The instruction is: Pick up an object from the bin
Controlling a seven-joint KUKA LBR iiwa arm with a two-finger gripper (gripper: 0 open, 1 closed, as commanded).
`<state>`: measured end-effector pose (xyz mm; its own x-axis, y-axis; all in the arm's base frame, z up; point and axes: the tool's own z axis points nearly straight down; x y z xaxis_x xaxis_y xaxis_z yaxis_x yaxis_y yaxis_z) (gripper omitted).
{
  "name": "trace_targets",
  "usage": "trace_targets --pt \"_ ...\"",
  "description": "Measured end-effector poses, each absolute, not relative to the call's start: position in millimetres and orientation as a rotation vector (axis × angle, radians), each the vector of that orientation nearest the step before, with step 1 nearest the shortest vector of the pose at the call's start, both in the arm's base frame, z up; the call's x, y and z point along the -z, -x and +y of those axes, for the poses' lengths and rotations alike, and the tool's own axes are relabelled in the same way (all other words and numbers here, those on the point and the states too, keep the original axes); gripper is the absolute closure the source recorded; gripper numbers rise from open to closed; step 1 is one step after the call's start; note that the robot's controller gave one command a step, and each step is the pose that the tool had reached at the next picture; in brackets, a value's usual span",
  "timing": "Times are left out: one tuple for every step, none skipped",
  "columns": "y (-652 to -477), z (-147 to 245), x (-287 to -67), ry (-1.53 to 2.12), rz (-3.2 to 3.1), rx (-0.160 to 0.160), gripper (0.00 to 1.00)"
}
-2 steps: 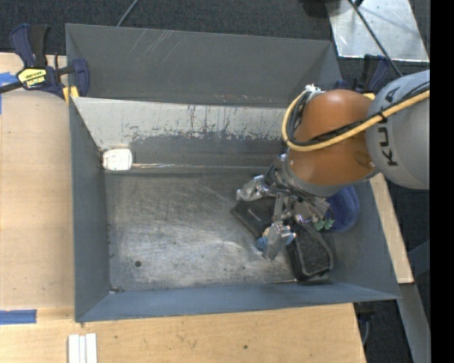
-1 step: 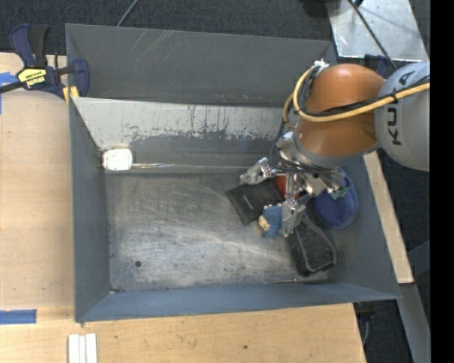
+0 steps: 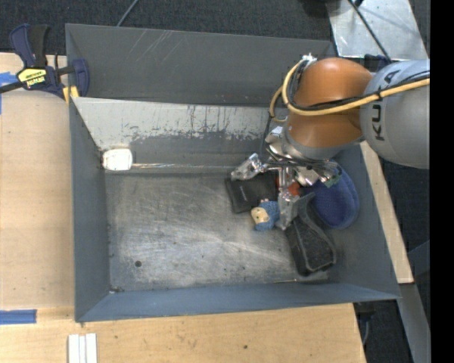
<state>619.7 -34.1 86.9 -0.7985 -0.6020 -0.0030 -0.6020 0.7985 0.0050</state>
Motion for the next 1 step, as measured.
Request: trace_targets --pt "-619.8 -37.0 -87.1 0.996 2.978 -0.002 1.0"
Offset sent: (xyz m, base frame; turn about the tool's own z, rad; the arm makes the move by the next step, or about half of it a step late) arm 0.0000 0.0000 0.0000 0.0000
